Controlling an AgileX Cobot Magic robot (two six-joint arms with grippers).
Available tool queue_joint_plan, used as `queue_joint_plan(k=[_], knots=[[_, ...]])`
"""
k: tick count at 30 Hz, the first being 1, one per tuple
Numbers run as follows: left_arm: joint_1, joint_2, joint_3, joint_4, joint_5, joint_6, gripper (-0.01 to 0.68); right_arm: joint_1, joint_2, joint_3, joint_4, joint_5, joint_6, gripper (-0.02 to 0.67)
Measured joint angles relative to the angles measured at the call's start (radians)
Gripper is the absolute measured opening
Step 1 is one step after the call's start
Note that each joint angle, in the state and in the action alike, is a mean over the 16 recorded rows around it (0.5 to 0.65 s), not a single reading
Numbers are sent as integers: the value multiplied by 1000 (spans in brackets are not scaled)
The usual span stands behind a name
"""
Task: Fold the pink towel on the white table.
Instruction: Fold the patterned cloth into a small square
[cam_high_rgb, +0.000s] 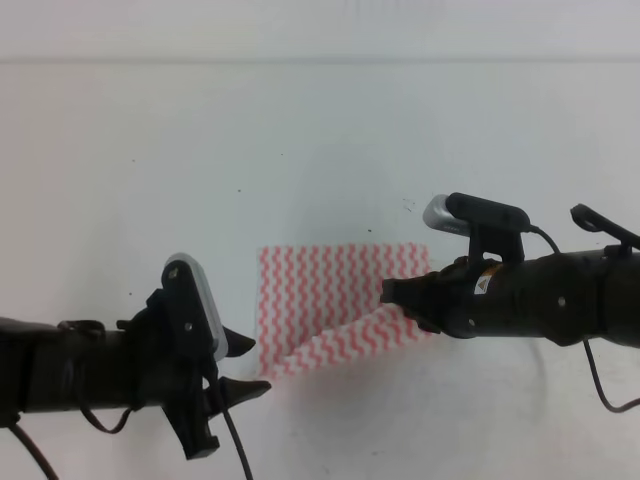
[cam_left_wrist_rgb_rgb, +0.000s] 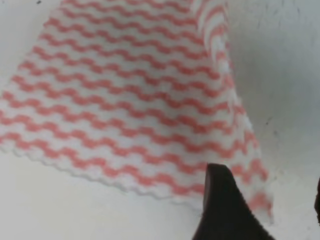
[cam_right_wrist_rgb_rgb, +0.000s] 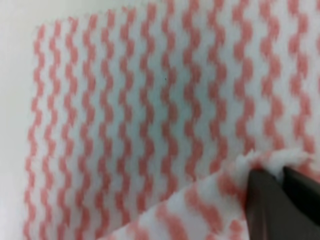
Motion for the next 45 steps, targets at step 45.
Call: queue_joint_plan(k=[45], knots=[[-1, 156, -30, -131, -22, 146, 141, 0, 4, 0, -17, 3, -2, -4]])
